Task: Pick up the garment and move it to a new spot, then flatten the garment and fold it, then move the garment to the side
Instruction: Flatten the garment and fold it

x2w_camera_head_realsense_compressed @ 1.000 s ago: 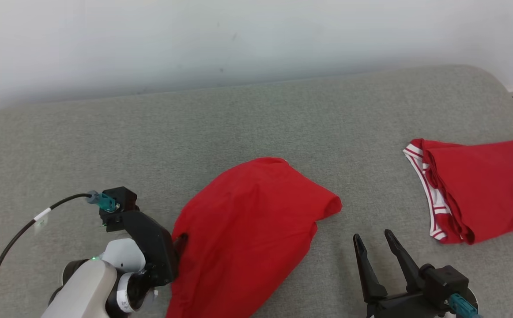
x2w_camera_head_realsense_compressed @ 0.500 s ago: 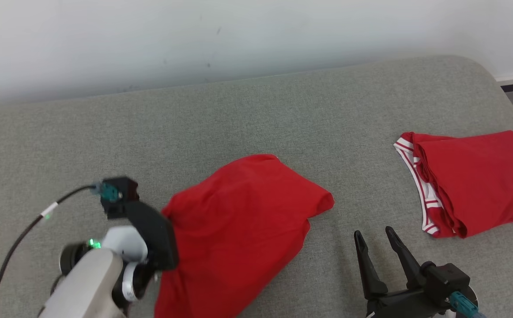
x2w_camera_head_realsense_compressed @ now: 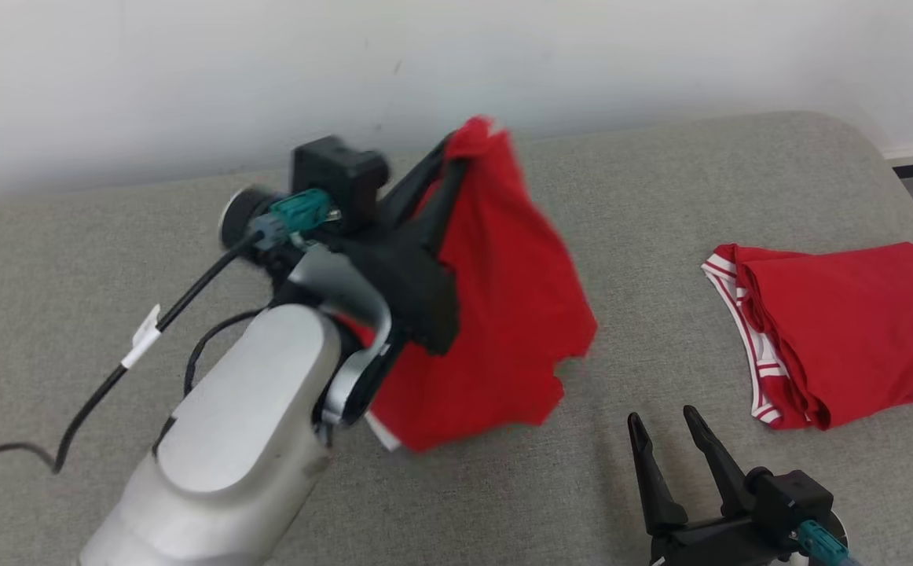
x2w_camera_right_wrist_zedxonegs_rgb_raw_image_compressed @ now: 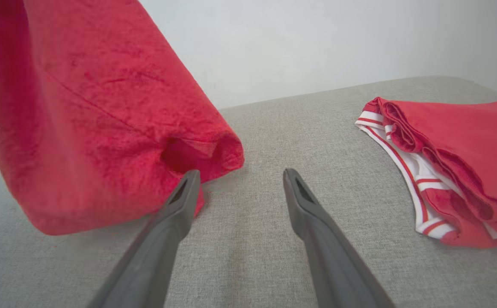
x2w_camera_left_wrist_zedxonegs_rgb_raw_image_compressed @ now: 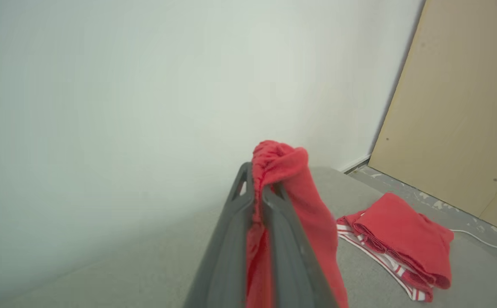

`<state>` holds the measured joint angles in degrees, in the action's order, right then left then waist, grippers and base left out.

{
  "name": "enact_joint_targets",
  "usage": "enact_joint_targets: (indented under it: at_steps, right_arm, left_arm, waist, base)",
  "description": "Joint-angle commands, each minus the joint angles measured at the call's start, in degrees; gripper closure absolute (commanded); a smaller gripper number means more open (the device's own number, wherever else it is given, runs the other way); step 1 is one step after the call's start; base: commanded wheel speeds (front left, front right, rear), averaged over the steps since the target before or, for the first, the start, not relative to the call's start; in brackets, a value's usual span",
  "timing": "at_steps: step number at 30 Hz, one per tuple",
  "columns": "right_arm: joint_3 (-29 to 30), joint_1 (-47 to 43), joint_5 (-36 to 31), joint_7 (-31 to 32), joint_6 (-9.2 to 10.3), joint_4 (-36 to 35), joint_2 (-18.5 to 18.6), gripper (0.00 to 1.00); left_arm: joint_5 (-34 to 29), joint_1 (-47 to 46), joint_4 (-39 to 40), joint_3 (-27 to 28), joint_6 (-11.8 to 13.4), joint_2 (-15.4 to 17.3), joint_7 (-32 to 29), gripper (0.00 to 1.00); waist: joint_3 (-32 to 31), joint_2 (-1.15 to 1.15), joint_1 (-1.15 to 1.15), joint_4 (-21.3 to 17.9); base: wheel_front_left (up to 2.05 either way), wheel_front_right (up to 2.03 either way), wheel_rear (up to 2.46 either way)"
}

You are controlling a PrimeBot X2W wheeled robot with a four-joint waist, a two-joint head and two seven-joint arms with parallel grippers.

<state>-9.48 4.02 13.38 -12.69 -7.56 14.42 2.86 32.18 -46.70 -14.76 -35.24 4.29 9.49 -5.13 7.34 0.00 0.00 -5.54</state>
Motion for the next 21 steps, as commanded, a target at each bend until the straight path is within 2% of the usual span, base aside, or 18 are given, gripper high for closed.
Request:
enact_joint_targets:
  at_steps: [1,6,7,10,13,14,18,21]
  right_arm:
    - [0.1,0.0,0.1,-0.5,0.14,0.0,0.0,0.00]
    - [1.0,-1.1,0.1,-0.6,0.14,0.0,0.0,0.00]
    - [1.1,-1.3,0.0,-0.7,0.14,0.0,0.0,0.00]
    - [1.4,-1.8,-0.1,-0.7,0.14,0.1,0.0,0.00]
    - [1.1,-1.7,-0.1,-0.6,0.14,-0.2,0.0,0.00]
    - [1.1,-1.7,-0.1,-0.6,0.14,-0.2,0.0,0.00]
    - [0.9,-1.5,-0.4,-0.4,0.14,-0.4,0.0,0.00]
    - [1.2,-1.3,-0.7,-0.1,0.14,-0.7,0.0,0.00]
  left_arm:
    - [-0.8,-1.8,1.1,-0.4,-0.7,-0.7,2.2,1.00]
    - [-1.7,-2.6,4.9,-1.3,-2.3,-1.7,6.2,1.00]
    - [-2.5,-2.6,5.9,-2.0,-3.3,-1.0,6.9,1.00]
    - [-1.8,1.0,7.9,-2.5,-3.1,0.4,6.2,1.00]
    - [-0.7,6.4,8.9,-2.6,-1.1,3.4,3.4,1.00]
    - [-0.7,6.4,8.9,-2.6,-1.1,3.4,3.4,1.00]
    - [-0.8,16.7,8.1,-1.7,3.5,8.3,2.5,1.00]
    - [0.2,23.4,6.3,-1.3,6.5,10.2,2.2,1.00]
  waist:
    - [-0.3,0.00,0.00,-0.2]
    - [-0.7,0.00,0.00,0.2]
    - [-0.7,0.00,0.00,0.4]
    - [-0.9,0.00,0.00,1.2]
    - [-0.9,0.00,0.00,2.1]
    - [-0.9,0.00,0.00,2.1]
    - [-0.8,0.00,0.00,3.1]
    - [-0.4,0.00,0.00,3.9]
  base:
    - [0.00,0.00,0.00]
    - [0.00,0.00,0.00]
    - [0.00,0.00,0.00]
    - [0.00,0.00,0.00]
    - [0.00,0.00,0.00]
    - [0.00,0.00,0.00]
    - [0.00,0.00,0.00]
    - [0.00,0.00,0.00]
